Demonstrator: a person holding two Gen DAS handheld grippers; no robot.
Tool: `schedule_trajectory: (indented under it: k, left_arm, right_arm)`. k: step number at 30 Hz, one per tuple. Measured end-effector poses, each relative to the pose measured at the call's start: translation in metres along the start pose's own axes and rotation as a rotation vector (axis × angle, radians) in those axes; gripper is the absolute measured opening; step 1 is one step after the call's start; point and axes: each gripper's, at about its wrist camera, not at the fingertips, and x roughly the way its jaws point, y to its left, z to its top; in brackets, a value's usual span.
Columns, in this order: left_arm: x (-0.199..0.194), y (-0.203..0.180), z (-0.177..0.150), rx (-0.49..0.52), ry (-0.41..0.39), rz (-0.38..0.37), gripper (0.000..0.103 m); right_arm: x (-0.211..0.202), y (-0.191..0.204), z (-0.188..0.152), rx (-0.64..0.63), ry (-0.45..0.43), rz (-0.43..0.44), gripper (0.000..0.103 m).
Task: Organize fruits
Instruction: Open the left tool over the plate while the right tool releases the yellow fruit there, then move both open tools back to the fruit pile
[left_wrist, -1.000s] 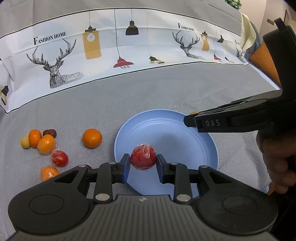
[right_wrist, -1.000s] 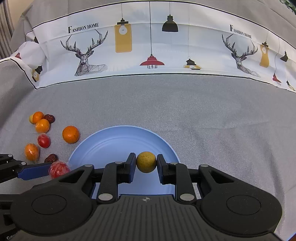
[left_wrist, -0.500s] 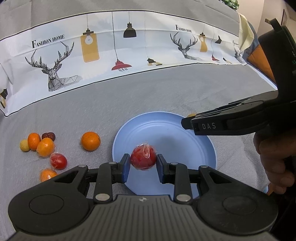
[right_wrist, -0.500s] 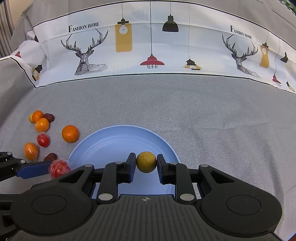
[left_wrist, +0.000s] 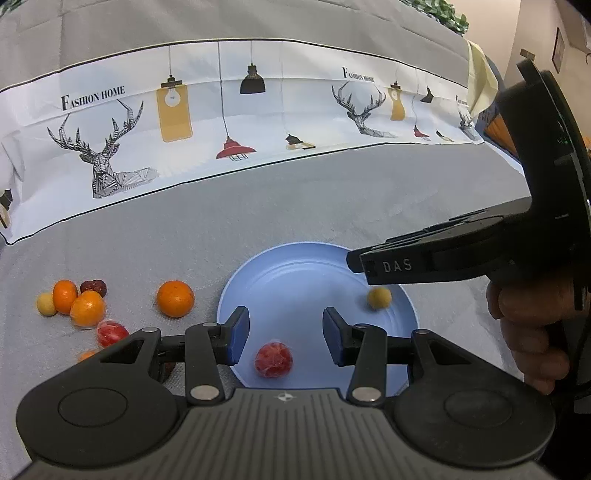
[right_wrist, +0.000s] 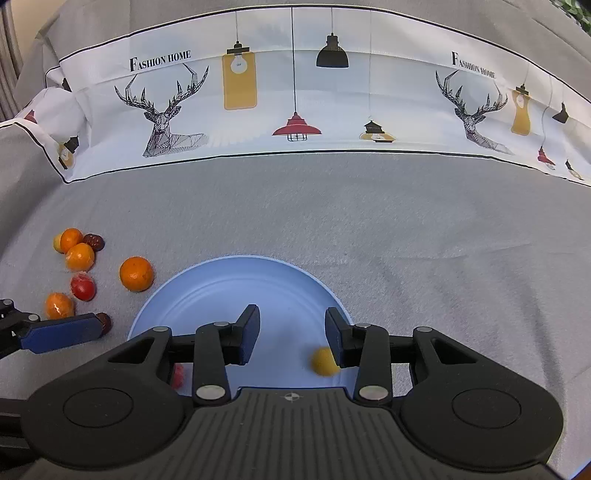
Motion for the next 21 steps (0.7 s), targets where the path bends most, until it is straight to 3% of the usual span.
schedule_trajectory:
  k: [15,18,21]
  left_arm:
    - [-0.006,0.006,0.003,-0.010,-0.038,0.029,0.046]
    - [-0.007,0.007,0.004,-0.016,-0.043,0.031,0.037]
    - [-0.010,0.008,0.004,-0.009,-0.053,0.032,0.020]
  right_arm:
    - [-0.006,0.000,0.003,0.000,-0.062,-0.044,0.041]
    - [-0.011,-0.002,0.005,0.013,-0.099,-0.043,0.041]
    - [-0.015,-0.004,0.006,0.021,-0.129,-0.039,0.040]
